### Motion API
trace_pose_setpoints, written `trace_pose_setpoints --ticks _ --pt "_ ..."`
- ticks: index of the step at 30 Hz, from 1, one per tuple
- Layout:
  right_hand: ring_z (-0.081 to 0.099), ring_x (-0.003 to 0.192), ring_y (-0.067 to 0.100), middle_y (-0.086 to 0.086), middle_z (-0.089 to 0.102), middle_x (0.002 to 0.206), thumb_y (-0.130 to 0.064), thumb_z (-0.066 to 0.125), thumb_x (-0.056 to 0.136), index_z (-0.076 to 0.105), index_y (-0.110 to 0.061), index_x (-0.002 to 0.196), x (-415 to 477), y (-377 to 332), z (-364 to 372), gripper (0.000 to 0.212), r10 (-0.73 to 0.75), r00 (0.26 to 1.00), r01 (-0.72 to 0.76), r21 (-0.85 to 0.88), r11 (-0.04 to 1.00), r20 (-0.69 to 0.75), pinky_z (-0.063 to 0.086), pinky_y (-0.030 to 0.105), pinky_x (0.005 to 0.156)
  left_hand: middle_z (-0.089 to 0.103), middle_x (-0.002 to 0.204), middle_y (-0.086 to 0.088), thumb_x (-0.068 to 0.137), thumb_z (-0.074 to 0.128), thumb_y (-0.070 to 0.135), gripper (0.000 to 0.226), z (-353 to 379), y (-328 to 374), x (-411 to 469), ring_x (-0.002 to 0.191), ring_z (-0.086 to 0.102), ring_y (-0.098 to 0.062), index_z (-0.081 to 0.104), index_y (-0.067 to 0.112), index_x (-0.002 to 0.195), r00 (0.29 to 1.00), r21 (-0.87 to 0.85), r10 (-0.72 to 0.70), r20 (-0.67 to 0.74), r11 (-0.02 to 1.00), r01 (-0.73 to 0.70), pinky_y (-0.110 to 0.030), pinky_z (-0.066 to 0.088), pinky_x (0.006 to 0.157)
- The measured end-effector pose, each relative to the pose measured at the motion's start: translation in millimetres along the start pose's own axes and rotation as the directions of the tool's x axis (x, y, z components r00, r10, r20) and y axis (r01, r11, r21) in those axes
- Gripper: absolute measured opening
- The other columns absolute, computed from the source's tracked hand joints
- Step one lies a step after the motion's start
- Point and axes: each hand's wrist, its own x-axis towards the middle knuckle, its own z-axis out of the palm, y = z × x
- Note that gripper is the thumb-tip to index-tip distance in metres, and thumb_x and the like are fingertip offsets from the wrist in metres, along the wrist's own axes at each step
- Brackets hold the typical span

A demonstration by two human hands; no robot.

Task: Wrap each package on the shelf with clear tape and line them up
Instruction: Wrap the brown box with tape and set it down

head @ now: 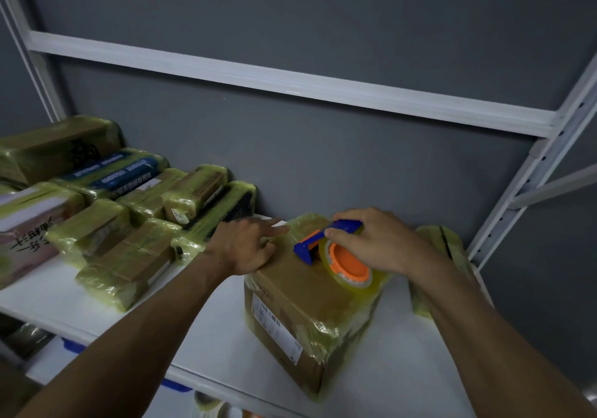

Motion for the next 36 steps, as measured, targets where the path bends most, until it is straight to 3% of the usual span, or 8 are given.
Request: trace_pose_setpoints --ticks 2,9,14,17,22,26,32,36 --pt "0.062 0.106 0.006 -0.023 0.067 0.114 -0.07 0.059 0.081 0.068 -0.053 0.106 1.2 2.8 2.5 0.031 0.009 1.0 -0.009 0.046 0.999 0.006 0.047 0.021 0.079 0.03 0.161 0.023 0.085 0.027 0.046 0.065 -2.2 4.4 4.5 0.152 0.023 -0.012 0.041 0.051 0.148 0.996 -0.085 0.075 0.051 0.994 -0.07 -0.042 0.041 0.111" --pt "0.061 0.101 0.001 -0.03 0.065 0.103 -0.066 0.064 0.084 0.069 -0.05 0.109 -5.2 8.1 5.9 0.031 0.034 0.997 -0.026 0.127 0.992 -0.065 0.044 0.017 0.074 0.033 0.162 0.013 0.108 0.037 0.029 0.046 21.1 12.2 1.2 0.153 0.016 -0.007 0.043 0.027 0.153 0.982 -0.343 0.187 0.027 0.924 -0.167 -0.038 0.021 0.124" --pt "0.06 0.103 0.002 -0.026 0.064 0.112 -0.067 0.063 0.085 0.068 -0.045 0.12 -12.7 6.2 5.9 0.042 0.048 0.994 -0.036 0.122 0.992 -0.096 0.046 0.019 0.074 0.028 0.158 0.024 0.1 0.03 0.036 0.054 20.1 6.7 4.3 0.153 0.021 -0.01 0.045 0.032 0.152 0.987 -0.332 0.16 0.033 0.933 -0.14 -0.051 0.011 0.126" --pt "0.061 0.106 0.003 -0.024 0.066 0.115 -0.066 0.063 0.084 0.068 -0.044 0.121 -17.8 6.8 1.5 0.043 0.056 0.993 -0.041 0.137 0.99 -0.109 0.047 0.021 0.078 0.031 0.154 0.032 0.097 0.023 0.044 0.056 20.2 9.3 4.7 0.144 0.04 -0.009 0.043 0.045 0.149 0.993 -0.192 0.112 0.032 0.976 -0.104 -0.058 0.011 0.123" --pt "0.062 0.104 -0.001 -0.025 0.068 0.109 -0.068 0.062 0.08 0.068 -0.047 0.111 -31.6 8.6 -8.0 0.037 0.04 0.991 -0.024 0.128 0.991 -0.126 0.047 0.018 0.079 0.042 0.149 0.034 0.095 0.011 0.053 0.06 16.9 10.6 7.7 0.129 0.055 -0.008 0.042 0.053 0.146 0.998 -0.093 0.055 0.038 0.994 -0.051 -0.056 0.01 0.123" --pt "0.063 0.099 -0.003 -0.026 0.07 0.105 -0.075 0.054 0.07 0.066 -0.054 0.099 -39.5 11.6 -12.8 0.037 0.048 0.989 -0.034 0.102 0.994 -0.141 0.053 0.026 0.086 0.042 0.148 0.034 0.098 0.015 0.051 0.056 15.2 9.9 11.4 0.134 0.05 -0.006 0.041 0.053 0.147 0.996 -0.048 0.081 0.044 0.996 -0.079 -0.057 0.009 0.123" --pt "0.065 0.078 0.004 -0.014 0.071 0.084 -0.065 0.057 0.079 0.069 -0.044 0.095 -29.1 0.2 -1.1 0.028 0.052 0.994 -0.052 0.003 0.999 -0.091 0.059 0.031 0.073 0.041 0.156 0.019 0.104 0.025 0.044 0.051 8.4 11.3 14.8 0.149 0.03 -0.01 0.036 0.044 0.154 0.982 0.044 0.181 0.062 0.982 -0.183 -0.055 0.005 0.124" --pt "0.064 0.08 0.001 -0.02 0.071 0.086 -0.06 0.061 0.085 0.072 -0.047 0.092 -22.4 1.4 -7.2 0.019 0.09 0.995 -0.09 0.004 0.996 -0.046 0.053 0.023 0.067 0.026 0.165 0.013 0.105 0.036 0.029 0.053 8.7 19.9 7.2 0.155 0.011 -0.008 0.032 0.029 0.158 0.96 -0.086 0.273 0.061 0.96 -0.268 -0.039 0.012 0.127"
